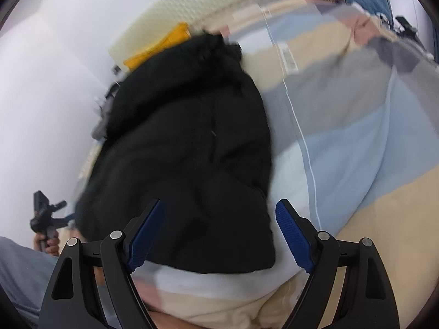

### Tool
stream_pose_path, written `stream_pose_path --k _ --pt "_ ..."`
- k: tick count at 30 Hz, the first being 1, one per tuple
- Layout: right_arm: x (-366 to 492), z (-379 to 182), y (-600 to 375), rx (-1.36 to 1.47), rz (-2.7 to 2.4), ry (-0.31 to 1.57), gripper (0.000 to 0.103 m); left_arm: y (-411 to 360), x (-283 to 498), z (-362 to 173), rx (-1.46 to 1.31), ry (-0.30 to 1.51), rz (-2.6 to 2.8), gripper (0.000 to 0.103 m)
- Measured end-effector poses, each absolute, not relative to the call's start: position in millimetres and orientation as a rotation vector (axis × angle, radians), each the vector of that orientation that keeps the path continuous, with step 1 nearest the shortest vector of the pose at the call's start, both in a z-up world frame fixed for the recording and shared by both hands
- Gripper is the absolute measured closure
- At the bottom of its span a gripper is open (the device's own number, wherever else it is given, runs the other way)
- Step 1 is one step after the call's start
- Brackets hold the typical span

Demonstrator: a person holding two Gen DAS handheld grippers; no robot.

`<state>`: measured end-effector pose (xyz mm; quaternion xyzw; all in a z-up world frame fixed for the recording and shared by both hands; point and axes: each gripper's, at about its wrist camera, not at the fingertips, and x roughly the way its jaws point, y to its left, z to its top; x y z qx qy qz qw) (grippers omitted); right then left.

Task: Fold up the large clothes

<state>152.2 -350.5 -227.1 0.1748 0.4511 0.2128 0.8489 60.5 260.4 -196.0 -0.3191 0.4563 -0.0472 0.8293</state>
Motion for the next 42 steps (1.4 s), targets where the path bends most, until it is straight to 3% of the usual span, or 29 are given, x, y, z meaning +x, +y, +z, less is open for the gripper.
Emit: stream_pose_path --k 5,16,25,28,30,31,33,36,38,40,42 --pt "162 -261 -349 0.388 0.412 1.009 0.019 267 67 -224 -0.720 0.985 -0.086 0.001" --pt "166 -243 -324 0.457 0.538 0.957 0.014 237 89 -244 -0.731 1.050 -0.213 0.001" --pt "182 -265 -322 0.506 0.504 1.009 0.014 236 95 -253 -0.802 1.097 -0.219 0.000" --pt "178 -259 -314 0.515 0.557 0.981 0.017 233 92 -252 -0.838 1.076 -0.259 0.001" --pt "179 -255 -307 0.504 0.565 0.976 0.032 228 95 -249 -0.840 1.072 -0.277 0.002" --pt "179 -252 -304 0.495 0.561 0.976 0.036 225 95 -246 -0.835 1.067 -0.289 0.005" --pt "179 -247 -298 0.474 0.555 0.969 0.060 218 95 -239 -0.827 1.057 -0.311 0.014" --pt "175 -234 -292 0.442 0.537 0.942 0.085 208 98 -228 -0.808 1.052 -0.334 0.033" --pt "170 -220 -293 0.446 0.540 0.902 0.090 202 99 -219 -0.782 1.052 -0.336 0.045" --pt "165 -206 -295 0.453 0.534 0.859 0.092 194 105 -211 -0.747 1.050 -0.313 0.069" --pt "160 -190 -294 0.465 0.531 0.813 0.093 195 104 -198 -0.730 1.034 -0.297 0.081"
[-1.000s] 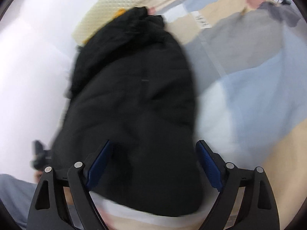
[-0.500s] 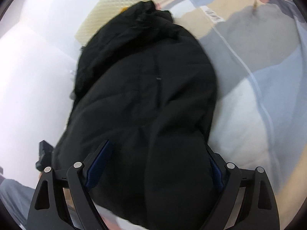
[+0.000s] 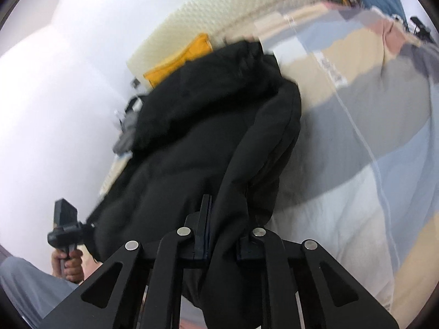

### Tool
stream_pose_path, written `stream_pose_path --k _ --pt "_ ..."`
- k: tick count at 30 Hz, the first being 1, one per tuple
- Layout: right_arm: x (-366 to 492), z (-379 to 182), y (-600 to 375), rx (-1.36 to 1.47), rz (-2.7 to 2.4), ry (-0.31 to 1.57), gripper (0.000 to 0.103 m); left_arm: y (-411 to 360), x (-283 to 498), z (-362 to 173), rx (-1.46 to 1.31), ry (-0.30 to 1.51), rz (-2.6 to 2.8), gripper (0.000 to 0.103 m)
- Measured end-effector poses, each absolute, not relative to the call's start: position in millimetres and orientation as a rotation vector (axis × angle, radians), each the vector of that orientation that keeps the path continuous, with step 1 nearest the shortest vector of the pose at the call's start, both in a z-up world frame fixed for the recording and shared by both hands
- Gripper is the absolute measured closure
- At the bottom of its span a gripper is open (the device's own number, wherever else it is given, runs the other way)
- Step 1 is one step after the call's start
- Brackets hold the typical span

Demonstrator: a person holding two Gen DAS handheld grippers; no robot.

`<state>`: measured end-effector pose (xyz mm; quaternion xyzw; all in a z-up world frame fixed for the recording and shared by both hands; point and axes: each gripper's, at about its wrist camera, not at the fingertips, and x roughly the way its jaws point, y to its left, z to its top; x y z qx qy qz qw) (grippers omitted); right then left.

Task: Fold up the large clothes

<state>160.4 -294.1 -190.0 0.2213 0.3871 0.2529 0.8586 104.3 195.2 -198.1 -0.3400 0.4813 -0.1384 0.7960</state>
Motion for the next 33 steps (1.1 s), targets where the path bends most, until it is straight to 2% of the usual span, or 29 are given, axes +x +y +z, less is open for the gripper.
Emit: stream_pose_path --k 4,9,24,33 --pt "144 -162 -302 0.470 0.501 0.761 0.094 200 94 -173 -0.682 1.007 -0.256 0.089" --pt "123 -131 -312 0.514 0.513 0.678 0.095 219 77 -133 -0.697 0.922 -0.235 0.091" --pt "93 -21 -326 0.593 0.592 0.488 0.096 265 49 -18 -0.727 0.717 -0.266 0.093" --pt "75 36 -340 0.521 0.628 0.481 0.096 264 29 24 -0.658 0.693 -0.327 0.093"
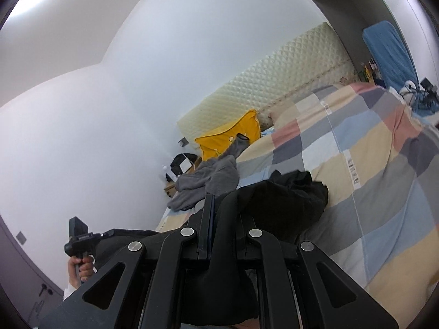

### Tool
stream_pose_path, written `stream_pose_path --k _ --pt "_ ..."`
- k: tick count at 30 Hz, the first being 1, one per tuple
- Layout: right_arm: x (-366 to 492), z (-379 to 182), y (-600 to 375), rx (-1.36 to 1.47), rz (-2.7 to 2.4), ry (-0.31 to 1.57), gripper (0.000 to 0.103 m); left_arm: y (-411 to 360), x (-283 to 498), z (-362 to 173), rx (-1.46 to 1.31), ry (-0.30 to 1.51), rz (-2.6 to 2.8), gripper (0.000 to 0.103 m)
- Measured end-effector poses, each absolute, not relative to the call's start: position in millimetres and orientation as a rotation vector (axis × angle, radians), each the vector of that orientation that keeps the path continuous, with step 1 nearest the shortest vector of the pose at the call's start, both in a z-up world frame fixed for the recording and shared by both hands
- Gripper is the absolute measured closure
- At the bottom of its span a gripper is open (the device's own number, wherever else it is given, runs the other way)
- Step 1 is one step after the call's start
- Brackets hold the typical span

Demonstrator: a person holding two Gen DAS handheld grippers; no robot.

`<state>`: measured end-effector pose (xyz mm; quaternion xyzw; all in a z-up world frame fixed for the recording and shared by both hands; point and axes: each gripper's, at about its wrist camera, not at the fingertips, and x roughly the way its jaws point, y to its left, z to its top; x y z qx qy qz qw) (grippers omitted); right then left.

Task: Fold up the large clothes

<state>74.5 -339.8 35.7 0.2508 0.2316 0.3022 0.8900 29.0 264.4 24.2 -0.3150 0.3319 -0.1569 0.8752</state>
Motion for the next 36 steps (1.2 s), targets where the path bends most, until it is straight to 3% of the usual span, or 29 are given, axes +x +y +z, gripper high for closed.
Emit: stream_pose_path --k 7,13,21,36 --pt "63 66 -346 0.497 0.648 0.473 0.096 269 17 53 -0.697 0.700 -0.368 0.092" --pt "102 65 -341 0.476 0.594 0.484 0.095 268 41 62 -0.671 0.745 -0.324 0.091" --pt "185 31 -346 0.569 0.500 0.525 0.096 268 101 51 -0.618 0.813 -0.258 0.089" --pt "324 -69 -325 0.528 0.326 0.723 0.096 264 226 -31 -0.557 0.956 -0.030 0.087"
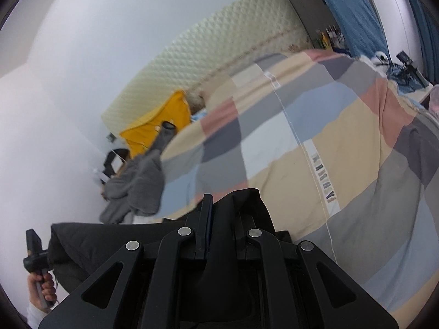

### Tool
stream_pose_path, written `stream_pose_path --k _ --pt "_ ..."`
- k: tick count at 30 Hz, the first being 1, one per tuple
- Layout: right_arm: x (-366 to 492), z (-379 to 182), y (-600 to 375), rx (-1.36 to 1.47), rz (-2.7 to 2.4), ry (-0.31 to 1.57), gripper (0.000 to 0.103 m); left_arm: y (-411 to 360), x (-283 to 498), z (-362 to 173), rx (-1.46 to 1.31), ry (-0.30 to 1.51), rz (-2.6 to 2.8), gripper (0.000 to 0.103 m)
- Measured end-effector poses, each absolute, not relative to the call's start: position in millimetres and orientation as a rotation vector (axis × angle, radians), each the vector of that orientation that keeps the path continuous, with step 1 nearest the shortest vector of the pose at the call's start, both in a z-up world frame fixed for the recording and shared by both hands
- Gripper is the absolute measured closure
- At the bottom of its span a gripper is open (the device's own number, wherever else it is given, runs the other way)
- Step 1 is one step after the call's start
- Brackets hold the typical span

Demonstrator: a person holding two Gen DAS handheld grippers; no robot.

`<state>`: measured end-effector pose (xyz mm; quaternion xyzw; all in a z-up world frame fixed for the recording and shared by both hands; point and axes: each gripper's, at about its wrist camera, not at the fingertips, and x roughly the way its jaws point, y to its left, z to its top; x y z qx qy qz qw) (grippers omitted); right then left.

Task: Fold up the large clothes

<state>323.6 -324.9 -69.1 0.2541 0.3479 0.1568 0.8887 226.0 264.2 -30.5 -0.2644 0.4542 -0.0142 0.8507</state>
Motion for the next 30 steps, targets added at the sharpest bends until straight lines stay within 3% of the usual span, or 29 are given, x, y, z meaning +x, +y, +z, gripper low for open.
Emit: stream_pose_path --k 19,28,30 --pt "440 -194 -290 0.379 0.224 0.989 0.101 224 363 -138 -0.383 1.110 0.129 0.087" --pt "435 -204 -283 0.405 0.231 0.968 0.101 225 367 -166 -0.413 1.136 0.122 0.087" --pt "428 -200 -286 0.430 0.240 0.955 0.096 228 357 -165 -0.434 1.117 0.103 0.087"
